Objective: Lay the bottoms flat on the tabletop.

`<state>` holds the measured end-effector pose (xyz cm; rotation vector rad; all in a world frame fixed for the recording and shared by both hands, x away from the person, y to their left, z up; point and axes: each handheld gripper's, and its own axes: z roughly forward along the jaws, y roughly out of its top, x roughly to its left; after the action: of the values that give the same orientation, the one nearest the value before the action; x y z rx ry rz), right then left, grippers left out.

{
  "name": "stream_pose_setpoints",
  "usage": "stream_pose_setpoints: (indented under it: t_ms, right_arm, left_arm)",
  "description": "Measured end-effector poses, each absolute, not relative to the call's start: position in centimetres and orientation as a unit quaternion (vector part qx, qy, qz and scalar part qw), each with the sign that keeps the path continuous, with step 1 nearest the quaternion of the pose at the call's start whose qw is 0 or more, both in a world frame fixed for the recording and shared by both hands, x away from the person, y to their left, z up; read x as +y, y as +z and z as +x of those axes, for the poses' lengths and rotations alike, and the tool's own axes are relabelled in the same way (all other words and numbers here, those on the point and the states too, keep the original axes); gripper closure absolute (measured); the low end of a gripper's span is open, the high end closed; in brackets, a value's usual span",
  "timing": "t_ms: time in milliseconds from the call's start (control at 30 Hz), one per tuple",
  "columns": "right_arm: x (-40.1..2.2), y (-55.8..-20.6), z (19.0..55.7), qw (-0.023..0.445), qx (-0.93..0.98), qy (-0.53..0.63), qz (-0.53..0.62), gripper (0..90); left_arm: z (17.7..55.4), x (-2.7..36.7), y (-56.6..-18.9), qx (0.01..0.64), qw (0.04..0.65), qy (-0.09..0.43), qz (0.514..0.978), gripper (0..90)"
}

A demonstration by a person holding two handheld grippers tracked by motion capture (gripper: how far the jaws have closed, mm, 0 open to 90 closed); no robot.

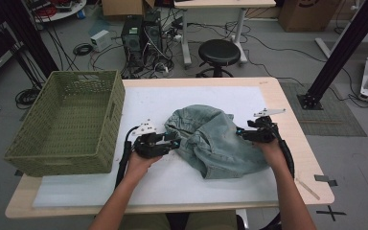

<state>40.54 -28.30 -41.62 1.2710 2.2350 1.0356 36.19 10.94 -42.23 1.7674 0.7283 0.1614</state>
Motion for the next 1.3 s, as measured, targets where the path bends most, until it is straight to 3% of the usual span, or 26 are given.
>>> stream_pose_setpoints:
  t_ms: [133, 400, 433, 567, 667, 1067, 1300]
  right_arm:
    - [-28.7, -41.4, 40.4, 0.188, 0.787, 0.372, 0.455, 39.1]
    - [-28.7, -41.8, 40.2, 0.181, 0.796, 0.365, 0.448, 39.1]
    - [-28.7, -41.9, 40.2, 0.178, 0.797, 0.364, 0.448, 39.1]
    - [-28.5, -42.5, 40.1, 0.170, 0.805, 0.356, 0.444, 39.5]
    - [-28.4, -42.6, 40.1, 0.171, 0.805, 0.352, 0.445, 39.7]
    - [-29.5, -41.8, 40.0, 0.202, 0.778, 0.371, 0.465, 45.6]
    - [-29.1, -41.8, 40.0, 0.201, 0.780, 0.370, 0.462, 45.6]
  left_arm:
    - [37.1, 8.8, -41.8, 0.305, 0.575, 0.066, 0.756, 43.7]
    - [38.3, 4.9, -42.6, 0.303, 0.551, 0.063, 0.775, 37.6]
    - [38.4, 4.7, -42.7, 0.305, 0.549, 0.059, 0.776, 38.5]
    - [37.9, 3.9, -43.1, 0.278, 0.535, 0.075, 0.794, 63.3]
    - [37.7, 4.0, -43.1, 0.270, 0.535, 0.084, 0.796, 72.3]
    - [36.0, 8.8, -41.9, 0.255, 0.549, 0.083, 0.792, 75.1]
    - [35.2, 12.8, -41.5, 0.280, 0.549, 0.099, 0.781, 75.7]
